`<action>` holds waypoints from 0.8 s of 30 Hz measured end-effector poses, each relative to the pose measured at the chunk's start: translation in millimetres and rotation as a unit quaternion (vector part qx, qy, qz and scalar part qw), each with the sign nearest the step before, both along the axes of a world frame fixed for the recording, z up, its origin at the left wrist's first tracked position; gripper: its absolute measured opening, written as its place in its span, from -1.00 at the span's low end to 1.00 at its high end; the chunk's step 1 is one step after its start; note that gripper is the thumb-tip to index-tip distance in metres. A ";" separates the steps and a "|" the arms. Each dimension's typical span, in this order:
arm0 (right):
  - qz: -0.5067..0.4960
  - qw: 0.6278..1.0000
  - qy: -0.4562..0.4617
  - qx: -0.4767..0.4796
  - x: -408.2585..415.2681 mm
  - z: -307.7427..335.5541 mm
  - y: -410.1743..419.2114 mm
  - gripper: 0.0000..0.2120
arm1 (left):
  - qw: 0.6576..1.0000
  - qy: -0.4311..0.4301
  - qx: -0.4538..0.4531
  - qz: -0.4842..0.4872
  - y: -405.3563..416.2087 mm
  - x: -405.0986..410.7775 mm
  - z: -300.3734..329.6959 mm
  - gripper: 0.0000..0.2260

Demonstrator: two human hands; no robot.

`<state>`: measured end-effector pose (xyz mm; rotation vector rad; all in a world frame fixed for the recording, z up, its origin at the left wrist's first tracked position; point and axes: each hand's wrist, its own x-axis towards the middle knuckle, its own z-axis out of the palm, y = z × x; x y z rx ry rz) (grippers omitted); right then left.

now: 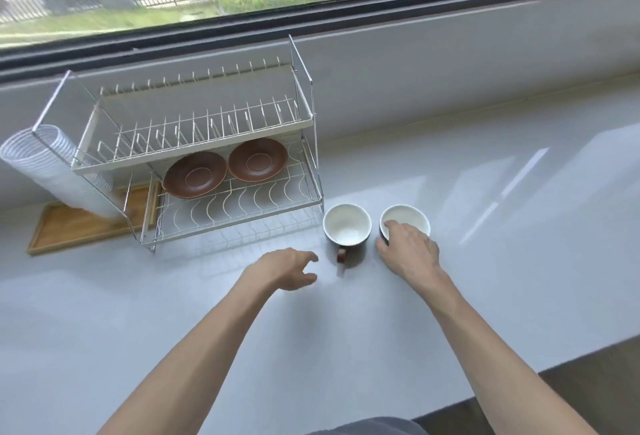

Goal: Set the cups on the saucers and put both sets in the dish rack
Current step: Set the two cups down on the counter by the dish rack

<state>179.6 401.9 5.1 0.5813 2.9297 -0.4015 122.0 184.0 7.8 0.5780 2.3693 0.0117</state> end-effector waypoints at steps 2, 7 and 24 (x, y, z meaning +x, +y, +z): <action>0.072 0.997 -0.025 -0.004 -5.0 4.5 -7.8 -0.66 | 0.999 0.035 -0.011 -0.005 -6.6 -0.6 6.0 -0.53; 0.243 0.952 -0.166 -0.081 -26.0 13.6 -32.2 -0.55 | 0.996 0.084 -0.002 0.021 -31.3 -8.1 15.7 -0.53; 0.302 0.953 0.039 0.016 -111.0 44.5 -122.3 -0.56 | 0.948 0.281 0.045 0.142 -107.7 -51.9 35.1 -0.54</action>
